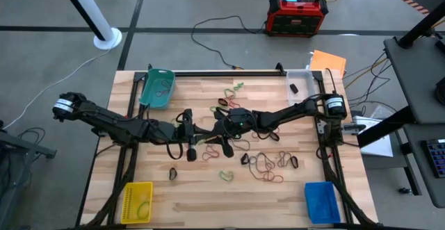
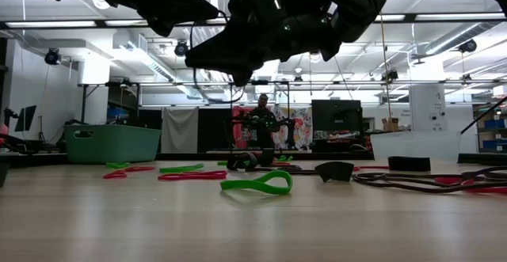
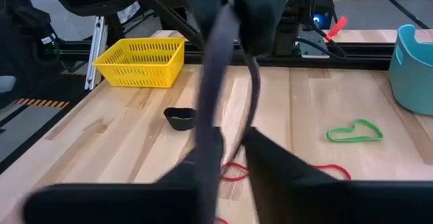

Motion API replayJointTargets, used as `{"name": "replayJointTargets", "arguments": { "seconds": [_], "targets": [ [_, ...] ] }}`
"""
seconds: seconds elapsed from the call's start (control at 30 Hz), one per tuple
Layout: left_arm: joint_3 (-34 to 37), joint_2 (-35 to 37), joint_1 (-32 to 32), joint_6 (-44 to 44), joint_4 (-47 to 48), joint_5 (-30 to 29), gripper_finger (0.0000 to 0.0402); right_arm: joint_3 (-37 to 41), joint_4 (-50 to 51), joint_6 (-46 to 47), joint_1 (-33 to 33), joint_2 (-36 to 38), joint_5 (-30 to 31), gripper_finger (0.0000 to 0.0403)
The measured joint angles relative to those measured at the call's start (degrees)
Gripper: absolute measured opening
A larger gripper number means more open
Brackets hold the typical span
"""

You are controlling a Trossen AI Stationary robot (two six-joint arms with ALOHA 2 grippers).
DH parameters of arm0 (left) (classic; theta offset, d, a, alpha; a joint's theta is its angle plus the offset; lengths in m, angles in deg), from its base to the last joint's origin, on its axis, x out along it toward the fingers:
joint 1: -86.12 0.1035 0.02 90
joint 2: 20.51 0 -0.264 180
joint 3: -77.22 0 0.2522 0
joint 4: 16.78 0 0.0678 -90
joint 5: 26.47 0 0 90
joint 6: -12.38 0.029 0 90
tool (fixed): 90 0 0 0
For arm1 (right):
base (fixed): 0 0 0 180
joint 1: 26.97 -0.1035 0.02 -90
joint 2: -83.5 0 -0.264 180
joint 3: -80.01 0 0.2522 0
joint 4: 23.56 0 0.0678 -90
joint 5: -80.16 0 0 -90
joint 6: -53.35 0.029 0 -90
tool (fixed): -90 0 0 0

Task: Sort rubber bands into baskets
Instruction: Put the violet rubber band into the blue bin

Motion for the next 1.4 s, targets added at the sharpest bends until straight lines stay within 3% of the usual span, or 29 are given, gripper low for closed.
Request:
{"name": "replayJointTargets", "arguments": {
  "seconds": [0.07, 0.3, 0.6, 0.87, 1.23, 1.33, 1.4],
  "targets": [
    [0.0, 0.0, 0.0, 0.0, 0.01, -0.02, 0.0, 0.0, 0.04, -0.32, 0.0, 0.0, 0.0, 0.0018],
    [0.0, 0.07, 0.0, -0.15, 0.01, -0.19, 0.0018, 0.02, 0.64, 0.02, 0.02, 0.07, 0.0, 0.0009],
    [0.0, 0.2, 0.02, -0.47, 0.11, -0.74, 0.0119, 0.02, 6.47, 0.99, 0.0, 1.07, -0.44, 0.0009],
    [0.0, 1.88, 0.04, 2.27, 0.75, -0.79, 0.0184, 0.04, 22.48, -0.76, 0.0, 7.76, -0.46, 0.0009],
    [-0.02, 8.51, 1.79, 3.82, 9.1, -5.55, 0.019, 0.04, 47.99, 0.64, 0.33, 24.67, -0.46, 0.0009],
    [-0.02, 10.18, 5.32, 3.52, 14.75, -3.7, 0.019, 0.04, 53.35, 2.78, 1.1, 29.07, -0.31, 0.0009],
    [-0.02, 11.27, 9.22, 3.5, 18.51, 1.25, 0.019, 0.04, 56.53, 4.55, 2.21, 31.69, 0.31, 0.0009]
  ]
}}
